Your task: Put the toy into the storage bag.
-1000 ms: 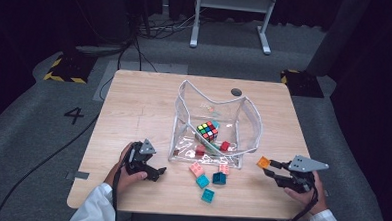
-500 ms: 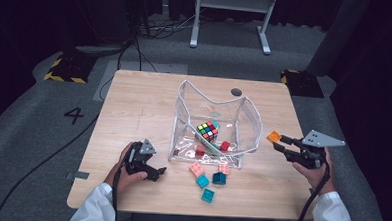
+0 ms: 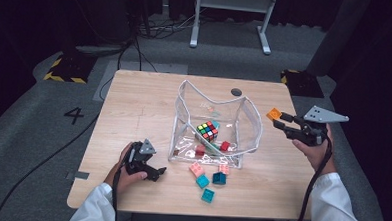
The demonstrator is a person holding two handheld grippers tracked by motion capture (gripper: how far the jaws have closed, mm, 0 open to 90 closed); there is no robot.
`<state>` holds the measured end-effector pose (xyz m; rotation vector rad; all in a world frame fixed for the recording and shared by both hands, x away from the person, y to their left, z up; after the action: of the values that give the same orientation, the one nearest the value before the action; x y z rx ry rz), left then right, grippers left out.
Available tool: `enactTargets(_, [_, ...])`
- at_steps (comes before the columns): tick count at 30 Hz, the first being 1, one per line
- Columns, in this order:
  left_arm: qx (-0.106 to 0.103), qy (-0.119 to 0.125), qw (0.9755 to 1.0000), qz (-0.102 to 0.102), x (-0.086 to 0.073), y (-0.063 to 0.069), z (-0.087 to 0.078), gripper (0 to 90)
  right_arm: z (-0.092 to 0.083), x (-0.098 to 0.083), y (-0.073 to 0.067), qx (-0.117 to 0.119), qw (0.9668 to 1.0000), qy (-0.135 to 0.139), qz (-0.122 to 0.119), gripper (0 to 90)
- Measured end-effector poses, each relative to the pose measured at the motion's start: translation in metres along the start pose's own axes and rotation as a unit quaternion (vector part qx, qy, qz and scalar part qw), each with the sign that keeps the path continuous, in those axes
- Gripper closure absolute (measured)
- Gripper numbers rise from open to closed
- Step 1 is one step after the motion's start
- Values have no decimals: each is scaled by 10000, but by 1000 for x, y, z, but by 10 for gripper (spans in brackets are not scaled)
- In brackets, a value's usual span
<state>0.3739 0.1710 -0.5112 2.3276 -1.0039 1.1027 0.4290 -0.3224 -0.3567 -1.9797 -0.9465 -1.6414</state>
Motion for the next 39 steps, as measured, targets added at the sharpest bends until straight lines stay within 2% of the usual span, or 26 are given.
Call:
enactTargets(3, [-1,1,10000,-1,0,0,0,3,4,8,2,-2,10000,-23,-91,595])
enactTargets(7, [-1,0,10000,1,0,0,0,3,12,17,3,83,10000,-15,-22,595])
enactTargets(12, [-2,0,10000,0,0,0,0,3,23,28,1,147,9998,-40,-114,595])
enactTargets(14, [-23,16,10000,-5,0,0,1,1,28,31,2,137,9999,-27,-45,595])
enactTargets(15, [-21,9,10000,-2,0,0,0,1,33,32,2,222,9998,15,5,595])
enactTargets(20, [-22,12,10000,-3,0,0,0,1,49,41,-5,328,9994,15,62,595])
enactTargets(26, [-22,5,10000,8,0,0,0,1,63,51,-22,542,9984,-28,-131,595])
enactTargets(34, [-22,2,10000,9,0,0,0,1,84,54,-44,997,9942,-272,-304,595])
enactTargets(39, [-22,6,10000,7,0,0,0,1,101,54,-53,1299,9883,-575,-545,594])
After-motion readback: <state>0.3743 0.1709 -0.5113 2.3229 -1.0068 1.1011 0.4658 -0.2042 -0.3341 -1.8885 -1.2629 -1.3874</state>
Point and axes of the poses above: each handheld gripper's, and its own axes: z roughly forward along the jaws, x roughly out of its top, y roughly to its right, the point moved 1 cm from there along z, roughly forward along the jaws, and after that the axes turned 11 degrees about y, right-handed, at the moved point
